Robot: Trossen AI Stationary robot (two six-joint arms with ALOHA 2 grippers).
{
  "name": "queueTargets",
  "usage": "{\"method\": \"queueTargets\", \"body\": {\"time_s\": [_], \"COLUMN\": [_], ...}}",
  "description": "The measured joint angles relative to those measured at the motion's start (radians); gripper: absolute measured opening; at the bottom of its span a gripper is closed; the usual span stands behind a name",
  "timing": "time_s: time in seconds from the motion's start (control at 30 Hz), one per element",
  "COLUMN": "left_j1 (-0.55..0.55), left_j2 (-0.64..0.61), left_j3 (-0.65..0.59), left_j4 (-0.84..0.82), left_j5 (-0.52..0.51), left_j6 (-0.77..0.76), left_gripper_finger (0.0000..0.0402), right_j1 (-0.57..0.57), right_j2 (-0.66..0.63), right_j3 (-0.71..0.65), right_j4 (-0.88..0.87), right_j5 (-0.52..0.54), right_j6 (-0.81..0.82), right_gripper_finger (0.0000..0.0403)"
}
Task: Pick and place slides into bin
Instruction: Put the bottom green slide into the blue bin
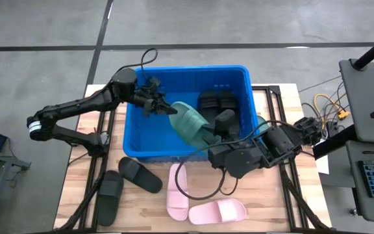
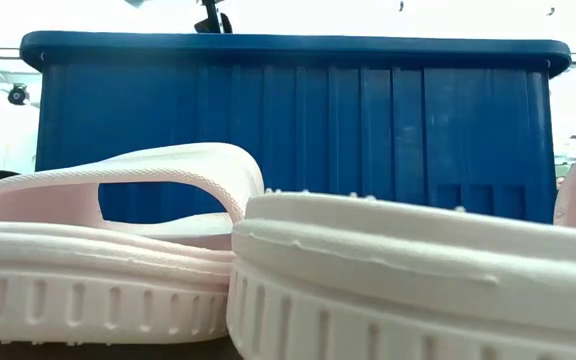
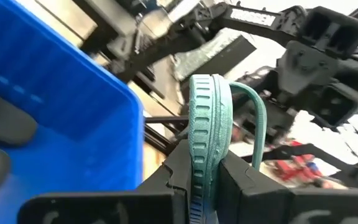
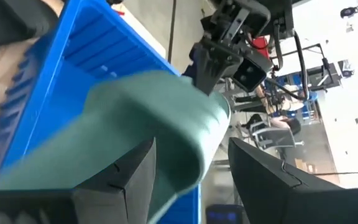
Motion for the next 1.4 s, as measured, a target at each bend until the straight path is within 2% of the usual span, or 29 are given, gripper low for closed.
{"method": "queueTargets", "body": {"time_s": [0.13, 0.6, 0.9, 1.2, 1.4], "left_j1": [0.002, 0.003, 0.003, 0.003, 0.003], "left_j2": [0.005, 0.006, 0.006, 0.006, 0.006], "left_j3": [0.0, -0.003, -0.005, -0.007, -0.008], "left_j4": [0.003, 0.01, 0.018, 0.035, 0.034], "left_j5": [0.033, 0.028, 0.049, 0.057, 0.078], "left_j6": [-0.051, -0.128, -0.128, -0.122, -0.12], "left_gripper_finger": [0.0016, 0.0016, 0.0016, 0.0016, 0.0016], "right_j1": [0.0, -0.012, -0.047, -0.053, -0.052], "right_j2": [0.006, 0.056, 0.095, 0.105, 0.105], "right_j3": [-0.001, -0.005, -0.003, -0.003, -0.003], "right_j4": [-0.01, 0.046, 0.085, 0.184, 0.199], "right_j5": [0.0, 0.003, 0.028, 0.027, 0.048], "right_j6": [-0.022, -0.178, -0.183, -0.235, -0.202], "right_gripper_finger": [0.0192, 0.0192, 0.0184, 0.0138, 0.0066]}}
